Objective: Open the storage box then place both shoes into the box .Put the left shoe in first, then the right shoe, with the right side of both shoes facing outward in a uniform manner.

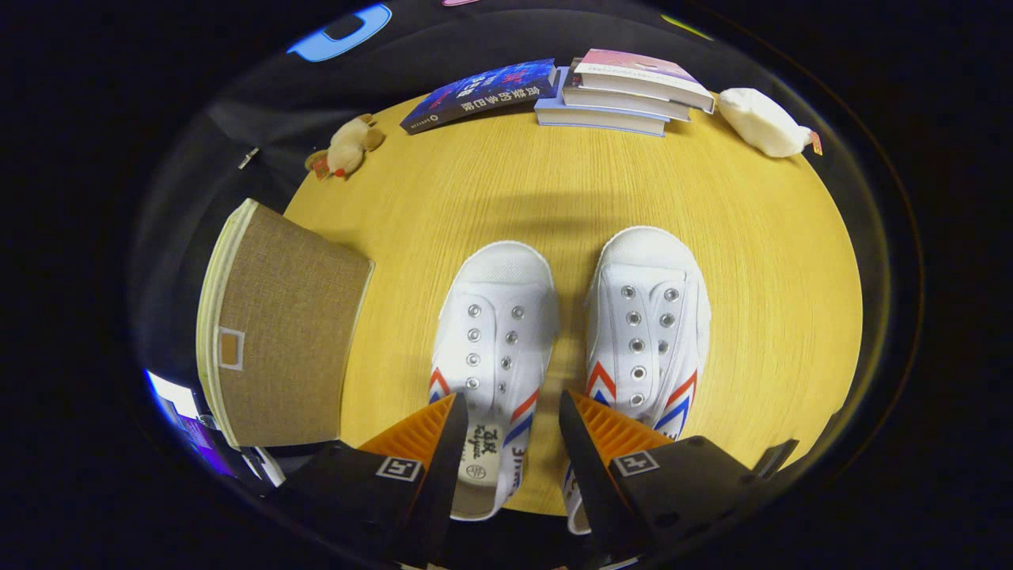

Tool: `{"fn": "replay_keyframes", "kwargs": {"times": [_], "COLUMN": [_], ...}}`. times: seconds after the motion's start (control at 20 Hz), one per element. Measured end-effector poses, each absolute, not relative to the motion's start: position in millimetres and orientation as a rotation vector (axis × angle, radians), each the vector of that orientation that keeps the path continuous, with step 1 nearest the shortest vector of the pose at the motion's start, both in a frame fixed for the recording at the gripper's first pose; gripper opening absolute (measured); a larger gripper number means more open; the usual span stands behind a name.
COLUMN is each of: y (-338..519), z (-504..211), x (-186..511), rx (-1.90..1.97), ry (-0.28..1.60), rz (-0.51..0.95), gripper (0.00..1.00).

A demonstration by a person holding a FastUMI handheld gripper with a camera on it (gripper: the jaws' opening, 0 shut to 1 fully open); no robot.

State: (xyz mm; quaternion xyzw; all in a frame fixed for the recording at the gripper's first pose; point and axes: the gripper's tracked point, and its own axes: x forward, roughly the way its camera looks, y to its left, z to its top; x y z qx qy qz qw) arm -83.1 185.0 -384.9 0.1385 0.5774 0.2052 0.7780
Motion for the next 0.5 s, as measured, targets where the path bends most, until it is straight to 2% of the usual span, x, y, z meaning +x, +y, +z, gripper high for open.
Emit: {"fn": "replay_keyframes", "kwargs": {"times": [0.05, 0.1, 0.25, 0.45, 0.5], "y": [188, 195, 193, 186, 186], "z": [-391, -396, -398, -402, -401], "x": [-80, -83, -85, -82, -84], "rx": [0.295, 0.3, 0.307, 0.479, 0.516], "ry": [1.244, 1.261, 1.27, 1.253, 1.26], "rz": [0.437, 0.44, 0.412, 0.326, 0.303], "gripper": [0.67, 0.56, 0.53, 0.12, 0.1]}}
